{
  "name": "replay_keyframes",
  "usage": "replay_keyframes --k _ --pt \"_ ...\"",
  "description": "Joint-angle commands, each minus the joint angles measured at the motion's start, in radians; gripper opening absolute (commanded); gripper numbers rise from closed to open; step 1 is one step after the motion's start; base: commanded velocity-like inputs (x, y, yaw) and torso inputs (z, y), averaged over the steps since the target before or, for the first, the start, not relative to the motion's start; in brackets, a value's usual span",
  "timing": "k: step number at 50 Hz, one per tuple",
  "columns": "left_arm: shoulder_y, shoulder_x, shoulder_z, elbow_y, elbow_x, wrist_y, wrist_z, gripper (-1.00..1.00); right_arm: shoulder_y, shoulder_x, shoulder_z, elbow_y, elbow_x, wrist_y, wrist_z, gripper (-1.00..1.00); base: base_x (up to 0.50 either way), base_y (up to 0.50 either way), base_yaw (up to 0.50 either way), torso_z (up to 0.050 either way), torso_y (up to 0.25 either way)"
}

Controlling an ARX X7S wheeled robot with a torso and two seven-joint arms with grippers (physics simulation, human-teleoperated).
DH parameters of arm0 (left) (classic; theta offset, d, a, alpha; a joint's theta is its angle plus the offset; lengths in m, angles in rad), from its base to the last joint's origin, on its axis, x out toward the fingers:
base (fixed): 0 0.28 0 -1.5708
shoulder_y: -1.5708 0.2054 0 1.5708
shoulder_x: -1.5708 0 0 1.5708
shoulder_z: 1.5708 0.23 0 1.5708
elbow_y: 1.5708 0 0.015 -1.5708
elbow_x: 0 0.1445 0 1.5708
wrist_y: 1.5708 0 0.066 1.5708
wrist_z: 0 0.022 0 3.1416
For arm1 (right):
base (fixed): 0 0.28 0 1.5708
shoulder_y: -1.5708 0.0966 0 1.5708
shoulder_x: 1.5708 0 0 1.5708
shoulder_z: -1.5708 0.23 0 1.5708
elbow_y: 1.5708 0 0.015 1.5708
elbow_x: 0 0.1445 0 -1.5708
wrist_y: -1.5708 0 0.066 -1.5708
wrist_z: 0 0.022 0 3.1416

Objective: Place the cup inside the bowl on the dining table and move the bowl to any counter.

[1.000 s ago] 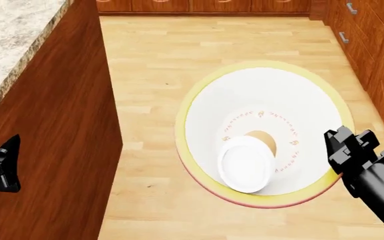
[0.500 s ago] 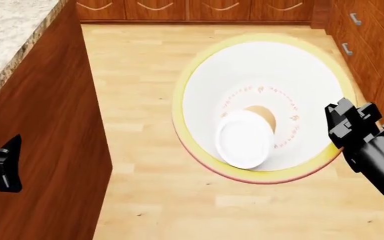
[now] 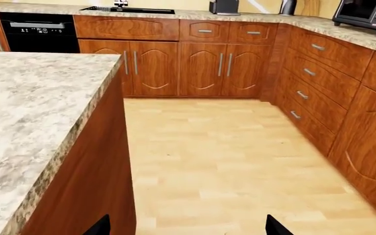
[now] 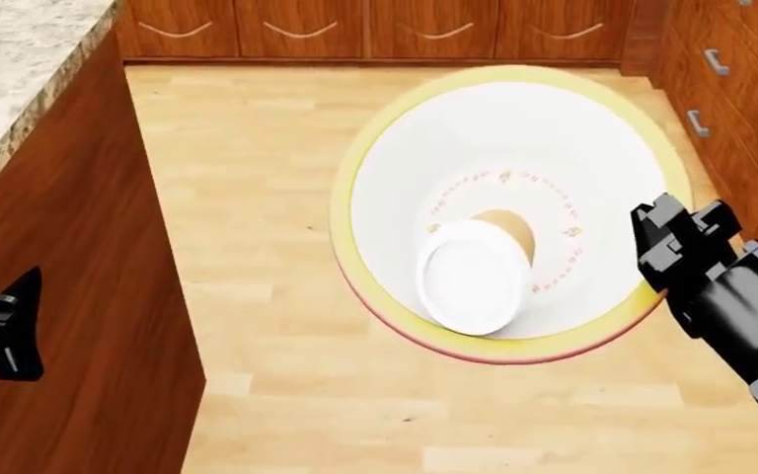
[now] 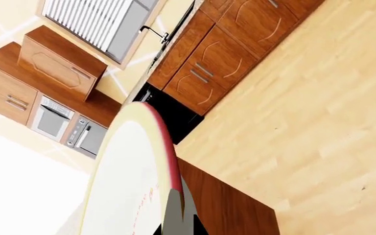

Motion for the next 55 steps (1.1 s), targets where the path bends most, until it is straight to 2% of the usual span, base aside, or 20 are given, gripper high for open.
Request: replay_keyframes --k 1,55 --pt "-0.003 0.002 0.003 -0.002 0.001 0.001 -0.002 1.0 0.008 0.0 0.012 -0.005 0.016 -0.005 -0.014 -1.0 0.5 0.0 0.0 0.0 0.0" --pt "-0.002 0.009 0.017 -0.003 0.005 0.008 -0.006 1.0 -0.032 -0.005 0.019 -0.008 0.021 -0.024 -0.023 -1.0 0.5 0.0 0.0 0.0 0.002"
